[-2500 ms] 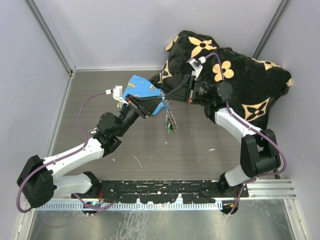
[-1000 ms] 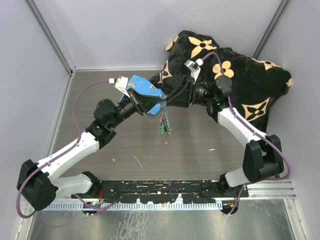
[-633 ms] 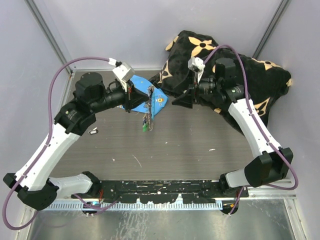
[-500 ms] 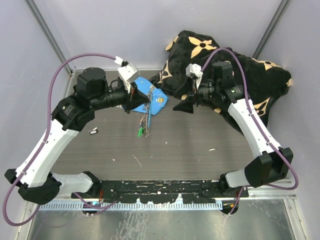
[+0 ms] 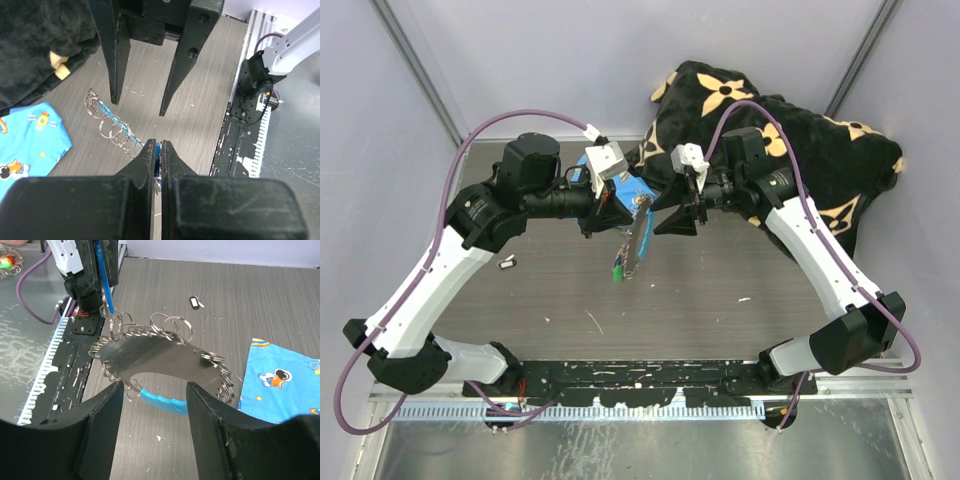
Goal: Remove the keys from the keyring
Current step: Remove the key from the keyring.
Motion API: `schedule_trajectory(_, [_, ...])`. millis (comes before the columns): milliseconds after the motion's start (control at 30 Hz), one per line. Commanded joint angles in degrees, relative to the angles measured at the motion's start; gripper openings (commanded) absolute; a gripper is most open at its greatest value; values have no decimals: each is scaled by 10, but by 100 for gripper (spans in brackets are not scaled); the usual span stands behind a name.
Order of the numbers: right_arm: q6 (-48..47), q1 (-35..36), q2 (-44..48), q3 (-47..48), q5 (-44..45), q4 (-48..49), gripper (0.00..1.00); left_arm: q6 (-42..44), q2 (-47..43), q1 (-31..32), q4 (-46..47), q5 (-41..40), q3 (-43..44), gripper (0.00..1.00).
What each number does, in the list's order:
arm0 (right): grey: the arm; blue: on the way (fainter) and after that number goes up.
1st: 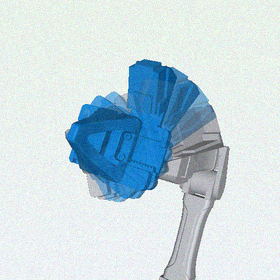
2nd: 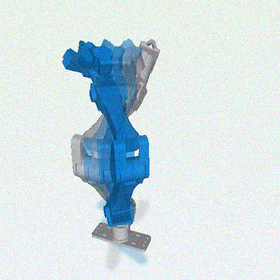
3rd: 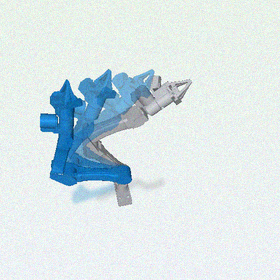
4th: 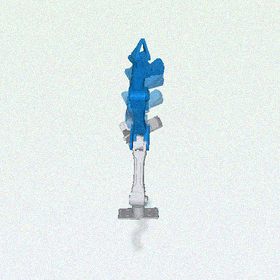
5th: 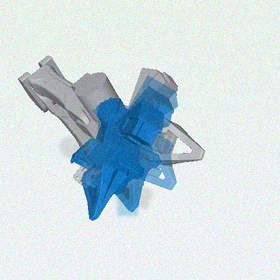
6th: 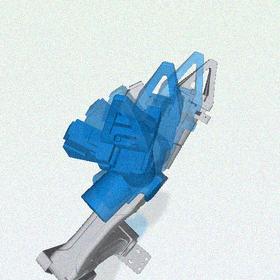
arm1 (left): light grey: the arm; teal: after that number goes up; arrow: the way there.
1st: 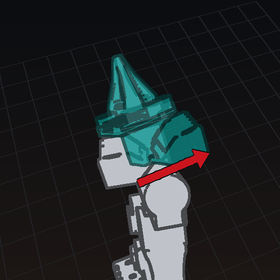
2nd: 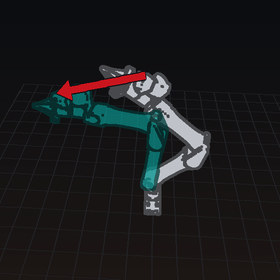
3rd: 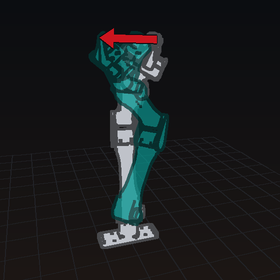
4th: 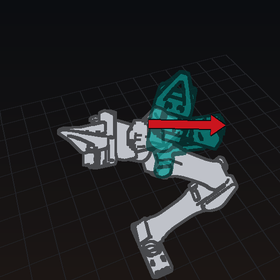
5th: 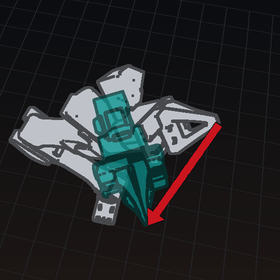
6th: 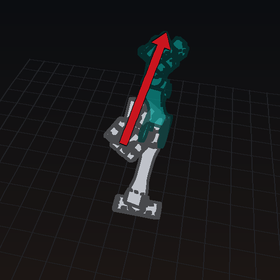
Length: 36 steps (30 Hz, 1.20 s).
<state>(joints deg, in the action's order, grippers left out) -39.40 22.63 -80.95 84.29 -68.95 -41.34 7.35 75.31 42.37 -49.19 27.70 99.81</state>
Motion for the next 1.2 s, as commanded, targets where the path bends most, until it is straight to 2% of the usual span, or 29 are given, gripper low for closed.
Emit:
schedule_trajectory(0, [4,2,15,25,-47,-10,56,-6,-21,2,75,58,-5,0])
schedule_trajectory(367, [-120,19,29,30,-81,-122,46,7,-53,10,133,86,-54,0])
schedule_trajectory(700, [-93,23,29,41,-71,-123,45,-57,-60,23,190,81,-80,0])
schedule_trajectory(1167, [-80,33,28,38,-61,-119,43,-159,-58,37,249,-5,-106,0])
